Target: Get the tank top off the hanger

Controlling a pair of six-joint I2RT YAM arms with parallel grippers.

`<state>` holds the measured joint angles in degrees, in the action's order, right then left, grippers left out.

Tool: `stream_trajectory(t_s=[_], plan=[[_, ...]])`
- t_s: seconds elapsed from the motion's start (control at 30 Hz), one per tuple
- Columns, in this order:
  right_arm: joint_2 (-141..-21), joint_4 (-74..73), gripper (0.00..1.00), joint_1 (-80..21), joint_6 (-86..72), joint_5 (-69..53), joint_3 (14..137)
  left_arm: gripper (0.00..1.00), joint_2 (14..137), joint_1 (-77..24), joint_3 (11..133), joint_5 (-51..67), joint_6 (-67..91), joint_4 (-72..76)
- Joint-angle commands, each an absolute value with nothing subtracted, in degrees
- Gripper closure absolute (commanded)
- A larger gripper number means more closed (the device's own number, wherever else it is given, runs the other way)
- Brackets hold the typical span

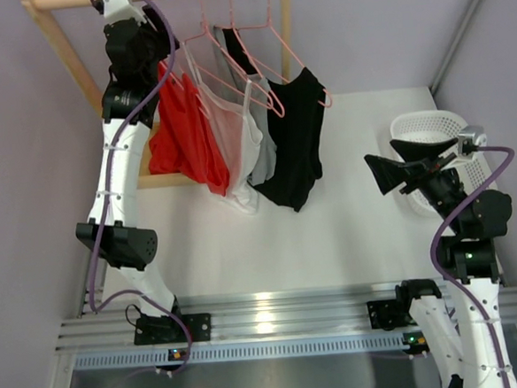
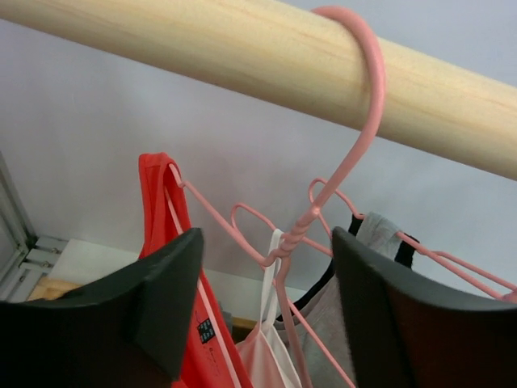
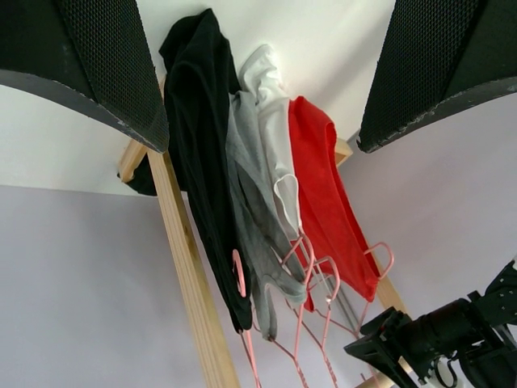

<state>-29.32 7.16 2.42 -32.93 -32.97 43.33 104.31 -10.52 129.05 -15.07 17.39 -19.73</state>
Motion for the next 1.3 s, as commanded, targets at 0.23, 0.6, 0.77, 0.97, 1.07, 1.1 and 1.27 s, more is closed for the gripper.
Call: stream_trajectory(t_s=[0.23,0.6,0.77,0.97,1.07,1.1,1.27], plan=[[-29.53,6.24,0.0,1.85,-31.91,-34.28,47.11,0.85,104.33,-11.34,128.76,-22.94,15.82,-17.67],[-29.79,6.06,0.01,1.85,-32.69,-34.98,47.9,1.0,102.22,-11.34,126.57,-24.0,14.15,-14.51],[-29.97,5.71,0.01,1.85,-32.61,-35.42,48.6,1.0,99.5,-11.34,126.39,-22.85,12.4,-10.47],[-29.8,5.1,0.01,1.85,-32.08,-35.6,48.69,1.0,94.58,-11.34,124.73,-21.45,11.08,-7.83],[-29.79,5.18,0.0,1.85,-32.34,-35.86,48.52,1.0,90.01,-11.34,119.03,-19.52,10.72,-2.4],[-29.79,5.1,0.01,1.85,-32.26,-35.95,48.52,1.0,88.17,-11.34,118.13,-19.08,10.98,-1.94],[-29.35,5.19,0.01,1.85,-32.78,-36.04,47.81,1.0,82.54,-11.34,110.16,-18.72,12.82,-1.85]])
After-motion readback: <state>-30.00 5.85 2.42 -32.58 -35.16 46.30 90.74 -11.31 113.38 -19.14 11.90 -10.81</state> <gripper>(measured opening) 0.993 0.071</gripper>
